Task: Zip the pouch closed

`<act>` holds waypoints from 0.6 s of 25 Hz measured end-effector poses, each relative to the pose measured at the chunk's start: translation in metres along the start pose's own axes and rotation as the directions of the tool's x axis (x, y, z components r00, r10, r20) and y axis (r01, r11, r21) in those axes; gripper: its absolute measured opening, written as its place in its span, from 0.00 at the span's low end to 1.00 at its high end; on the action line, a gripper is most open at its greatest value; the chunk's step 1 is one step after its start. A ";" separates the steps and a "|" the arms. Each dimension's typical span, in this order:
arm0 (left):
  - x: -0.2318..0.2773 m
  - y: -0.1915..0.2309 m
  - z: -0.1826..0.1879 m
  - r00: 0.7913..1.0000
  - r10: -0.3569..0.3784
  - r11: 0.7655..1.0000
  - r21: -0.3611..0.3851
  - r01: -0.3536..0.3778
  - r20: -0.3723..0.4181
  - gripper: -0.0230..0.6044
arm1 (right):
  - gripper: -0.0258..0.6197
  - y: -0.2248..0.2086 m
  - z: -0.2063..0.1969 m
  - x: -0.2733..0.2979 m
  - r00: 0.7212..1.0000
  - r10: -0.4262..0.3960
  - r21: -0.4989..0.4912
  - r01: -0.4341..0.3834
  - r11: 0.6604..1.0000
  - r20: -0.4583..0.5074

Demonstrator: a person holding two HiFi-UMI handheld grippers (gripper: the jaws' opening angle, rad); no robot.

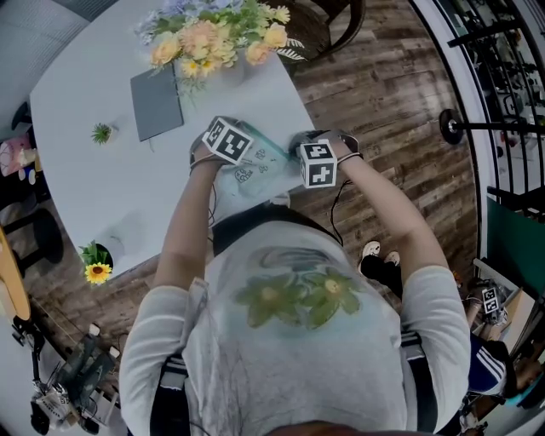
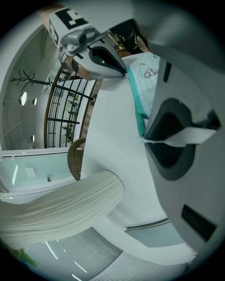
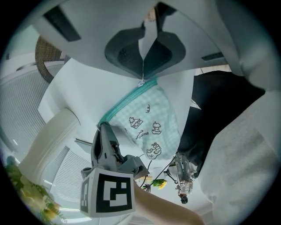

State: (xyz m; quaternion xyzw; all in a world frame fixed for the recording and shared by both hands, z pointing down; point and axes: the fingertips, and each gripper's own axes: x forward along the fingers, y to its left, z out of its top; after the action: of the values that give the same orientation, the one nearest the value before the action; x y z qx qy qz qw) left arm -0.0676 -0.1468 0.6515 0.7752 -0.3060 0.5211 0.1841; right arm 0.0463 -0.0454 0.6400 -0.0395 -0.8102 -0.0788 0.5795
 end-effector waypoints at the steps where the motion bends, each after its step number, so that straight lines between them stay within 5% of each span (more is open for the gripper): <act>1: 0.000 0.000 0.000 1.000 0.001 1.000 -0.001 -0.001 0.000 0.07 | 0.07 0.001 0.000 0.000 1.000 0.002 0.003 -0.002 1.000 0.000; 15: 0.000 0.000 -0.001 1.000 0.021 1.000 0.015 -0.021 0.004 0.07 | 0.07 0.009 -0.001 -0.002 0.997 -0.061 0.153 0.055 0.987 0.036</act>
State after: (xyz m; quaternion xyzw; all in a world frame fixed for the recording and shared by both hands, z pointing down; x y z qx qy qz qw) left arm -0.0684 -0.1462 0.6517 0.7745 -0.3104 0.5236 0.1722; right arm 0.0495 -0.0365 0.6389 0.0268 -0.8263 -0.0326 0.5617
